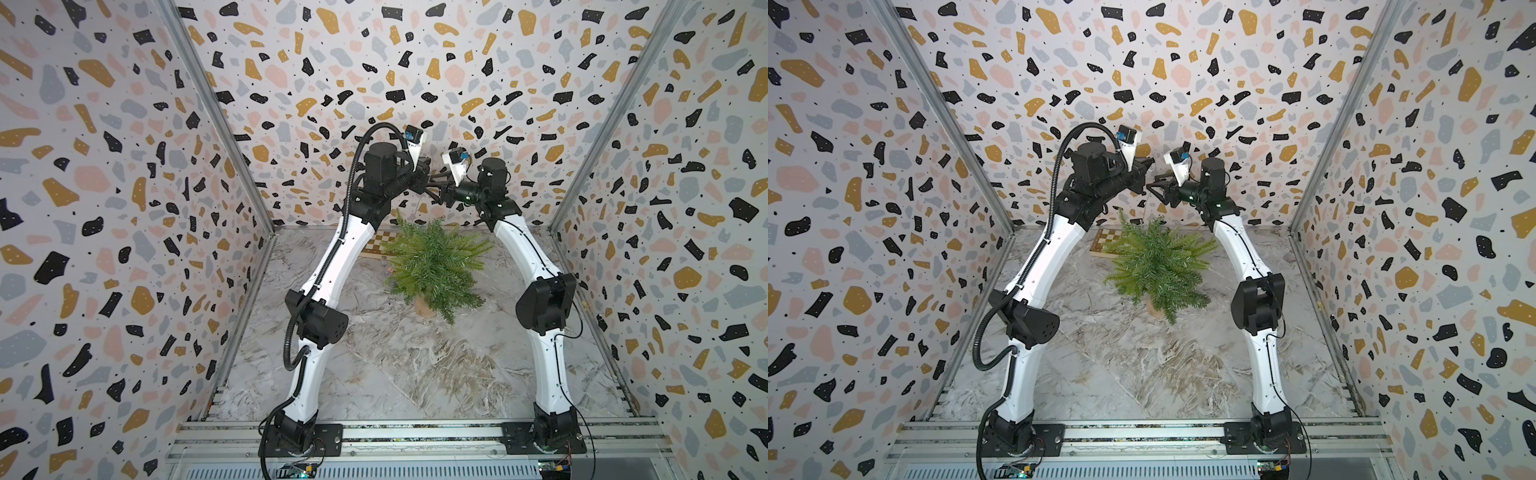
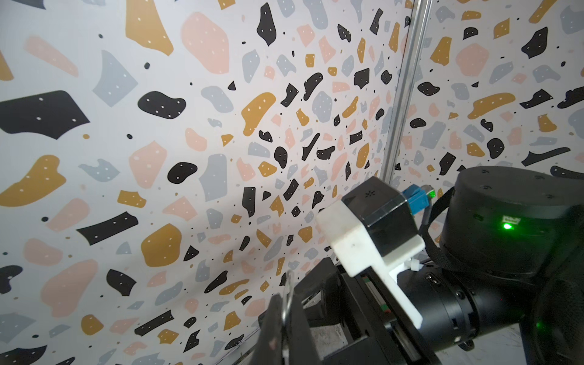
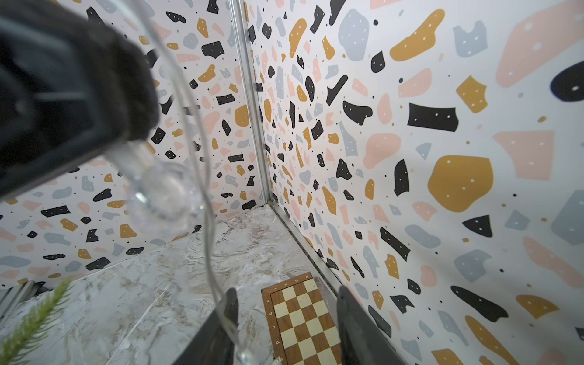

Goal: Remove string lights from the small christmas tree
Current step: Remove the light string from the Christmas tree.

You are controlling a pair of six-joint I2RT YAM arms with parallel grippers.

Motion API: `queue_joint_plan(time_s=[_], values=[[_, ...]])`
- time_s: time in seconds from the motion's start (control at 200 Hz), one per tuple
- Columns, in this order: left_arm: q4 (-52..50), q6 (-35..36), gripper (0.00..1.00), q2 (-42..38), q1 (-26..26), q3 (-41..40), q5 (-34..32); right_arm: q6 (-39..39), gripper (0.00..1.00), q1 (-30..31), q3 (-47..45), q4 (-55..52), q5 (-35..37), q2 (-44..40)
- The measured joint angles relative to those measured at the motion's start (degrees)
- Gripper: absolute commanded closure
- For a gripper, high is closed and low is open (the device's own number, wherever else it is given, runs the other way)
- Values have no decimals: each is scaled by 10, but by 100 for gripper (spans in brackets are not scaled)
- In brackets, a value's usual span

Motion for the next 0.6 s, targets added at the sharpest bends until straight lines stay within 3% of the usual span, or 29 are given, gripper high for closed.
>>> queue_joint_plan(time_s=[0.27,0.466,0.601], values=[[-7,3,100,0,0,-10,-7,6,78,-2,0,7,-4,1],[-13,4,100,0,0,-18,-16,6,86,-5,0,10,-6,1],[-18,7,100,0,0,-19,-24,5,100,-6,0,11,-7,1]])
